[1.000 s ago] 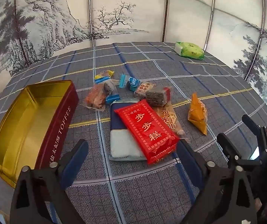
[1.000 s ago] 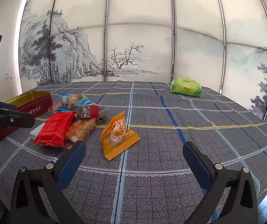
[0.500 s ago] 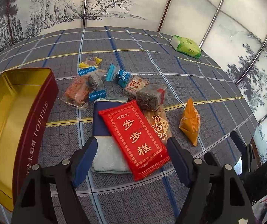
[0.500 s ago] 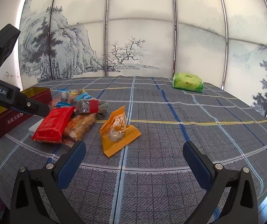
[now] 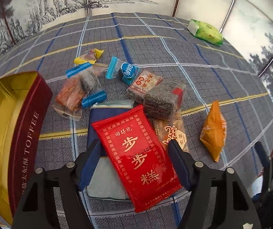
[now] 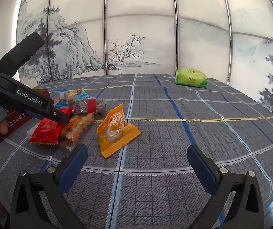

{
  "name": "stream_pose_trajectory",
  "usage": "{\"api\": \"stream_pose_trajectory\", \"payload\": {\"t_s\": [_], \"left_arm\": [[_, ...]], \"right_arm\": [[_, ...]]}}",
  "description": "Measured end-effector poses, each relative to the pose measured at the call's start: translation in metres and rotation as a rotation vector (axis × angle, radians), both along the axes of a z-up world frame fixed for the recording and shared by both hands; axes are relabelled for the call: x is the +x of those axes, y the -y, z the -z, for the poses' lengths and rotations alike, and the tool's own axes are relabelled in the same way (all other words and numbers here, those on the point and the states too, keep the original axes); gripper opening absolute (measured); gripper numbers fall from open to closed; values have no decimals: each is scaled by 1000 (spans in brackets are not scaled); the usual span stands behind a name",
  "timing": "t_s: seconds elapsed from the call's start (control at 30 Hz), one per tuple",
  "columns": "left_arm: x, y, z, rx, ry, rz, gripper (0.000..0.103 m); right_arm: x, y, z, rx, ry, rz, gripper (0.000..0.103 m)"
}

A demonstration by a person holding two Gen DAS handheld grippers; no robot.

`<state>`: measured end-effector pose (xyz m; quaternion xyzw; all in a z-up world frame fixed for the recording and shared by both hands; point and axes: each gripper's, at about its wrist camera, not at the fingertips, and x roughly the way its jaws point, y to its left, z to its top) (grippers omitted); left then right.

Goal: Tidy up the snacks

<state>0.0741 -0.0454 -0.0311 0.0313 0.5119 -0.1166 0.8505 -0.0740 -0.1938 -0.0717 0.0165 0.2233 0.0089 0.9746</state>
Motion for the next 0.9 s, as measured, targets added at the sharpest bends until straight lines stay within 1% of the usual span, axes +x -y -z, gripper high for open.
{"api": "stream_pose_trajectory", "payload": {"t_s": [0.03, 0.07, 0.13, 0.17, 0.3, 0.4, 0.47, 0.57, 0.73, 0.8, 0.9], "left_arm": [[0, 1, 0, 10, 9, 4, 58], [-1, 0, -1, 4, 21, 1, 48], [0, -4, -1, -6, 28, -4, 42], [-1, -6, -1, -8, 28, 6, 41], [-14, -9, -3, 16, 42, 24, 40], [-34, -20, -5, -7, 34, 29, 40], [-50, -34, -5, -29, 21, 6, 40], [-73, -51, -3, -22, 14, -11, 39], [-98, -65, 7, -34, -5, -10, 39], [-104, -66, 10, -33, 1, 1, 39], [-106, -64, 11, -23, 32, 8, 40]], "right_arm": [[0, 0, 0, 3, -2, 1, 103], [0, 0, 1, 6, -3, 1, 103], [1, 2, 1, 15, -6, 3, 103], [1, 3, 1, 19, -7, 4, 103], [1, 5, 1, 32, -9, 11, 103], [2, 6, 1, 35, -12, 13, 103], [3, 6, 1, 32, -14, 12, 103], [4, 4, 2, 24, -19, 11, 103], [4, -2, 2, 4, -19, 10, 103], [3, -3, 2, -2, -20, 11, 103], [3, -4, 3, -7, -24, 9, 103]]}}
